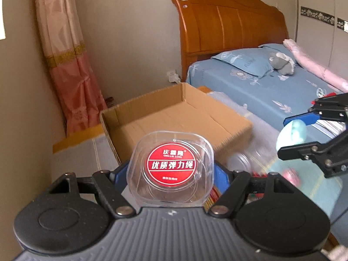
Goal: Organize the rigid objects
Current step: 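Carry both items over the cardboard box and open both grippers to drop them, then move left tool to the grey figurine while right tool approaches the pink keychain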
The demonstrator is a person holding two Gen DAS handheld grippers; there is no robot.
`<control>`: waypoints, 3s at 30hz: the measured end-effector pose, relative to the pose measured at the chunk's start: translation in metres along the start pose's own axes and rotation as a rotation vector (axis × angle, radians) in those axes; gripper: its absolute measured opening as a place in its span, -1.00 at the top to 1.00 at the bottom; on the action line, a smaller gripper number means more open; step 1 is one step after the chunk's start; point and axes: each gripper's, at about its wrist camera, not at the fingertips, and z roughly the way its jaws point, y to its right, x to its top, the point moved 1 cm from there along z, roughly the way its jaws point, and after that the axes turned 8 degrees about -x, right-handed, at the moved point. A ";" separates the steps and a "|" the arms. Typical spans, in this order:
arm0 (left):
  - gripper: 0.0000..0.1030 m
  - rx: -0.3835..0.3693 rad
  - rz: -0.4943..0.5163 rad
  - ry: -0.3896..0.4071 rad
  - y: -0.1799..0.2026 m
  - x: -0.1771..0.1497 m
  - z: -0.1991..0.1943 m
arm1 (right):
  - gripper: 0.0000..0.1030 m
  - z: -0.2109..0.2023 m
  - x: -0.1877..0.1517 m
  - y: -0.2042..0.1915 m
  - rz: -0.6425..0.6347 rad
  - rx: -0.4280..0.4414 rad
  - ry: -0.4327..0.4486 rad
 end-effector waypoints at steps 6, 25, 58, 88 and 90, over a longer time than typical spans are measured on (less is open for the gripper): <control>-0.47 0.029 -0.032 -0.031 -0.032 0.039 0.050 | -0.28 0.030 0.038 0.013 -0.001 0.008 0.015; -0.80 0.080 -0.118 -0.105 -0.064 0.041 0.086 | -0.28 0.113 0.081 0.031 -0.020 0.025 -0.092; -0.96 0.093 -0.132 -0.012 -0.011 -0.031 -0.016 | -1.00 0.121 0.074 0.038 0.126 -0.029 -0.176; -0.97 -0.145 0.027 -0.145 0.110 -0.130 -0.012 | -1.00 0.023 -0.141 0.024 0.073 -0.072 -0.192; -0.97 -0.133 0.035 -0.163 0.111 -0.136 -0.008 | -1.00 0.021 -0.143 0.020 0.036 -0.085 -0.168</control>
